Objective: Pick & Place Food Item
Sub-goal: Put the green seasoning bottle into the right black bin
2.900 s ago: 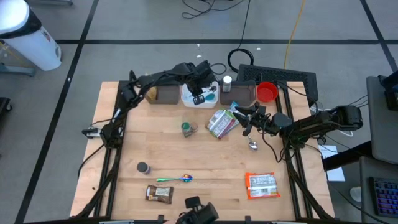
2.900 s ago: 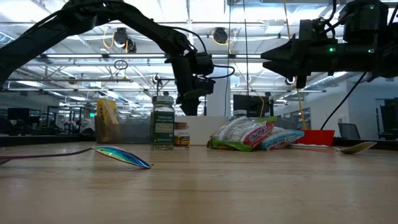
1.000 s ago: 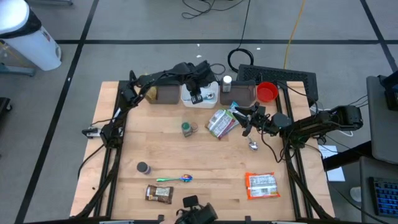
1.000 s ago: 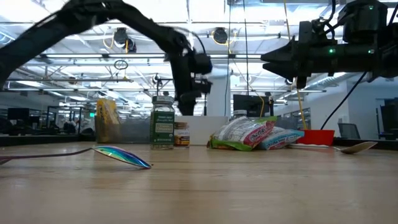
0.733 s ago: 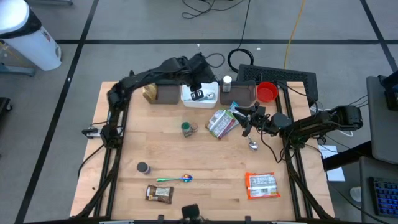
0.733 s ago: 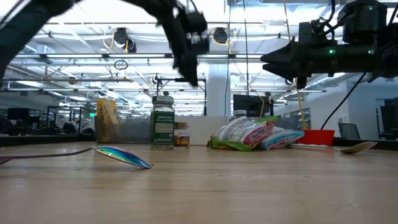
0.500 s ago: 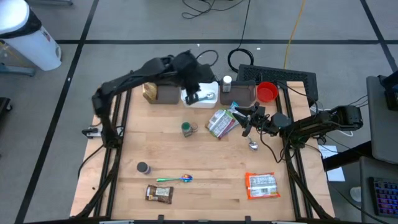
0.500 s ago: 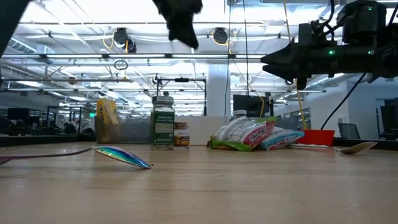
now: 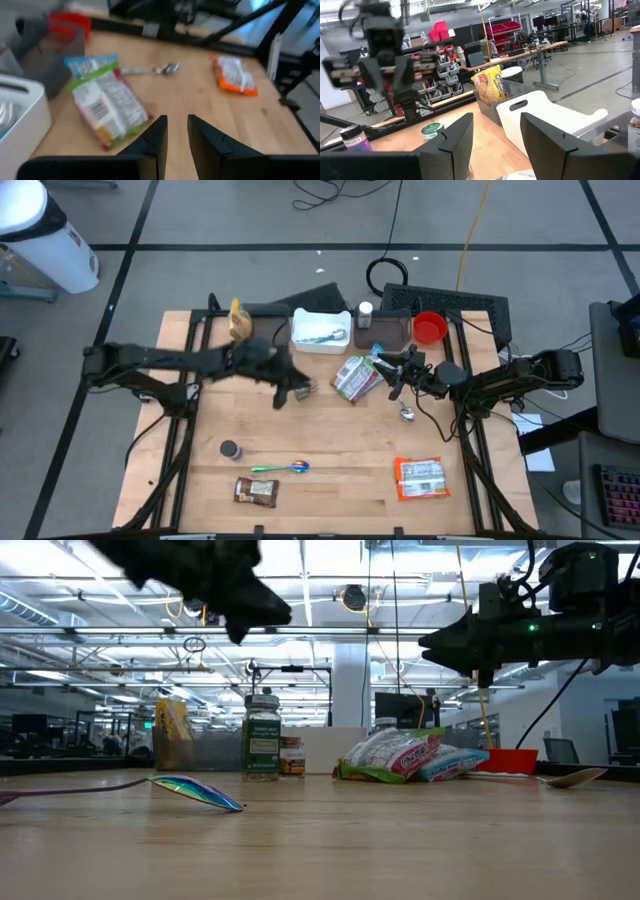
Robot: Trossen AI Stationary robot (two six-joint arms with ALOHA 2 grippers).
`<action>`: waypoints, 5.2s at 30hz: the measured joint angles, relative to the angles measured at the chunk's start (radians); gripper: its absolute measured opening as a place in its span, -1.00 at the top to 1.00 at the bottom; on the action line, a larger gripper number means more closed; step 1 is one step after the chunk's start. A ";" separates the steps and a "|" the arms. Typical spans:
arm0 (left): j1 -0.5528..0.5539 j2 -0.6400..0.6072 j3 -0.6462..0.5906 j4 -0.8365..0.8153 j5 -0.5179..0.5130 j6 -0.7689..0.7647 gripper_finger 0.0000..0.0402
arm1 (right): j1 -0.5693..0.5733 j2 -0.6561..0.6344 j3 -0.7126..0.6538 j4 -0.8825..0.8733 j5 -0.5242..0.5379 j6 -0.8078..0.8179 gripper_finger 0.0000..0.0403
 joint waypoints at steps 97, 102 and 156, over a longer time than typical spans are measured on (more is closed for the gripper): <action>0.043 -0.041 -0.338 0.468 -0.391 0.232 0.60 | 0.189 0.000 0.001 0.052 -0.055 0.174 0.23; 0.033 -0.041 -0.338 0.471 -0.382 0.184 0.59 | 0.188 0.000 0.001 0.091 -0.056 0.133 0.23; -0.123 -0.008 -0.337 0.218 -0.420 -0.005 -0.20 | 0.171 0.000 0.111 -0.025 -0.106 0.023 0.23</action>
